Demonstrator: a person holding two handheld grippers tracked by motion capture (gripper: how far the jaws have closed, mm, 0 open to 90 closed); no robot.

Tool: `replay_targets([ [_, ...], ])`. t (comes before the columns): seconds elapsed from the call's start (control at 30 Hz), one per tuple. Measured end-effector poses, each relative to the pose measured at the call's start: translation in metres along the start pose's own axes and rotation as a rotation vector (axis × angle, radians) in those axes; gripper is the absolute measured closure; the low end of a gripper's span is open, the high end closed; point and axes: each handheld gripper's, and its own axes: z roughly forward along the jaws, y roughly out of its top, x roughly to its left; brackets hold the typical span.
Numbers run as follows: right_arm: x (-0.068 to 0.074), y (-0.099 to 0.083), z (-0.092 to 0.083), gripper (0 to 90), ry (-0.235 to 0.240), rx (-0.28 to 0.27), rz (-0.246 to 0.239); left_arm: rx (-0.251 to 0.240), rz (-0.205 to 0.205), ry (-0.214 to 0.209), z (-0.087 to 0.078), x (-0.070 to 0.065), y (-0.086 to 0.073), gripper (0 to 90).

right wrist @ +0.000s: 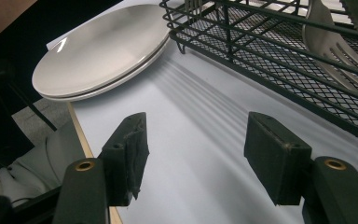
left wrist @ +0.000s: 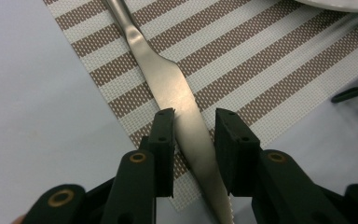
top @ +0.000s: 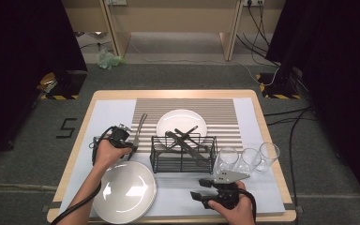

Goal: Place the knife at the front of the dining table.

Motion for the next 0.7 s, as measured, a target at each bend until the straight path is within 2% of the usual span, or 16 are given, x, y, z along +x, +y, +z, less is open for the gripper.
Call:
replay_targets([
  [0.7, 0.0, 0.0, 0.0, 39.8, 0.001, -0.001, 0.0, 0.0, -0.013, -0.003, 0.013, 0.001, 0.023, 66.6],
])
